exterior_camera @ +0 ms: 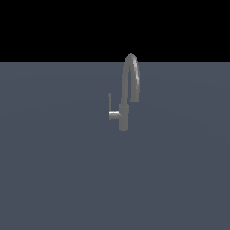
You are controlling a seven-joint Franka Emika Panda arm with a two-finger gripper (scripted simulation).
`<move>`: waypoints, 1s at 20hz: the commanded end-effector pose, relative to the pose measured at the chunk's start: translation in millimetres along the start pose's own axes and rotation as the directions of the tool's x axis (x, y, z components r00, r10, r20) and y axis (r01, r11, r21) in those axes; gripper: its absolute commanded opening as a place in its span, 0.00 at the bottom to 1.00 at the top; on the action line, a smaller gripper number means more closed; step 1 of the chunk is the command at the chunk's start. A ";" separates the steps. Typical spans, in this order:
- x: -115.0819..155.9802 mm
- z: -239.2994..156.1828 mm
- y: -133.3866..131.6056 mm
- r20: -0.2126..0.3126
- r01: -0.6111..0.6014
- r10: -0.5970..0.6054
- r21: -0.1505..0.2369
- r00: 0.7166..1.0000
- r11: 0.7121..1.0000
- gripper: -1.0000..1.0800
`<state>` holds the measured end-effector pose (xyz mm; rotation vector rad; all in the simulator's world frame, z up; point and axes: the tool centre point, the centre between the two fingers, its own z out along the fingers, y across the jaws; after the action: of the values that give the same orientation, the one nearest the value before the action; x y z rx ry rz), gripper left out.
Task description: Turn on the faucet by rotating a designated handle.
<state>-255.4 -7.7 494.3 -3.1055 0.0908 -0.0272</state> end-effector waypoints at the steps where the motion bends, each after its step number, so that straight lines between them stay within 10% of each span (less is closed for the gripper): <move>1: 0.0 0.0 0.0 0.000 0.000 0.000 0.000 1.000 1.000 0.00; 20: 2.6 -20.6 -16.7 -0.060 0.033 -0.034 -0.016 0.998 0.999 0.00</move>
<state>-252.5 6.8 512.7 -3.1184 0.0244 -0.1058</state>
